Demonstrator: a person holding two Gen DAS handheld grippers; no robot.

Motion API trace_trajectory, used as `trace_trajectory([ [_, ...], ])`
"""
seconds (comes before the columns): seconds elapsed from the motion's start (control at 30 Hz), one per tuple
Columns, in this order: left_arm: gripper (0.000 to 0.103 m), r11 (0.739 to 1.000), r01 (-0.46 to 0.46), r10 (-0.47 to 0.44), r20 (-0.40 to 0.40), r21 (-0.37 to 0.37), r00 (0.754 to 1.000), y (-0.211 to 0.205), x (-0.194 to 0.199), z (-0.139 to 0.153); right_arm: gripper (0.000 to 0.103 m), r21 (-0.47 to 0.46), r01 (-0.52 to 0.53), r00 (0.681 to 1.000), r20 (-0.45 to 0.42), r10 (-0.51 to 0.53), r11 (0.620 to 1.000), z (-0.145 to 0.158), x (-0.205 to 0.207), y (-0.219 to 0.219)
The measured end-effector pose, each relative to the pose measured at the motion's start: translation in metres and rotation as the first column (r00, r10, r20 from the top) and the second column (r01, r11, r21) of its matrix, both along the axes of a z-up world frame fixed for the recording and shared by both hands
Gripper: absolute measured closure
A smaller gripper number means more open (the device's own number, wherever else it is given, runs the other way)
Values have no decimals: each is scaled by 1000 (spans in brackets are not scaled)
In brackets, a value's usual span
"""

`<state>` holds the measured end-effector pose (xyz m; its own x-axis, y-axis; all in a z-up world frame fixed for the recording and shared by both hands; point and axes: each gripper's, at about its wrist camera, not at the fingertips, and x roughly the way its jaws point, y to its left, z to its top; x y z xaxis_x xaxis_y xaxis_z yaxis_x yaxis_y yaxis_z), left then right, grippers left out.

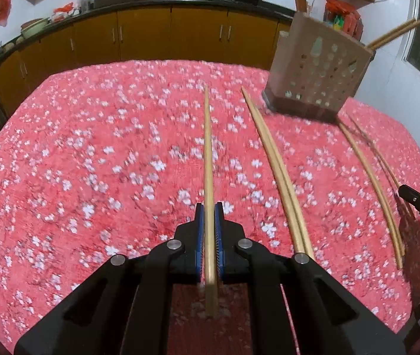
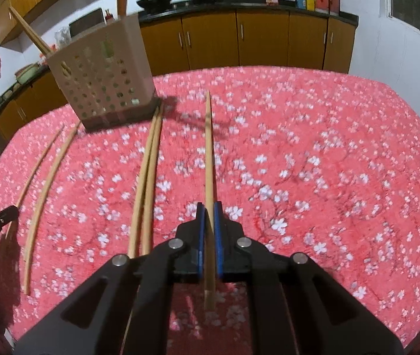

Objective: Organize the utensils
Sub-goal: 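Lift the left tool's chopstick toward the caddy while the right tool lifts its chopstick, then open the left tool over the beige caddy while the right tool releases its chopstick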

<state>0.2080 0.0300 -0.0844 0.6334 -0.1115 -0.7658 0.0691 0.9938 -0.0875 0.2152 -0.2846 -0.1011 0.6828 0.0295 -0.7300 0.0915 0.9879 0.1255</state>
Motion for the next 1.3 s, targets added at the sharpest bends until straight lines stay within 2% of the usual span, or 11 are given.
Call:
trace_trajectory([
  [0.27,95,999,-14,20,134,-44,991,9,-1,54,96,8,21,989,147,-22,1000,52,-11,-7],
  [0.5,95,995,-12,36,230,-103,973,17,-5,90,95,14,22,957,290,-25,1000,95,-19,-10],
  [0.83,95,995,10,21,311,-99,950,12,-3,123,96,4,29,932,361,-29,1000,119,-18,-8],
  [1.03,96,996,25,8,355,-86,935,12,1,142,96,12,3,911,413,-7,1000,144,-19,-4],
  [1.13,96,995,40,-3,379,-91,925,10,2,155,96,34,-32,896,444,14,999,162,-20,-2],
  [1.3,96,992,77,-24,433,-104,901,-1,5,183,96,85,-99,850,526,40,991,201,-19,5],
])
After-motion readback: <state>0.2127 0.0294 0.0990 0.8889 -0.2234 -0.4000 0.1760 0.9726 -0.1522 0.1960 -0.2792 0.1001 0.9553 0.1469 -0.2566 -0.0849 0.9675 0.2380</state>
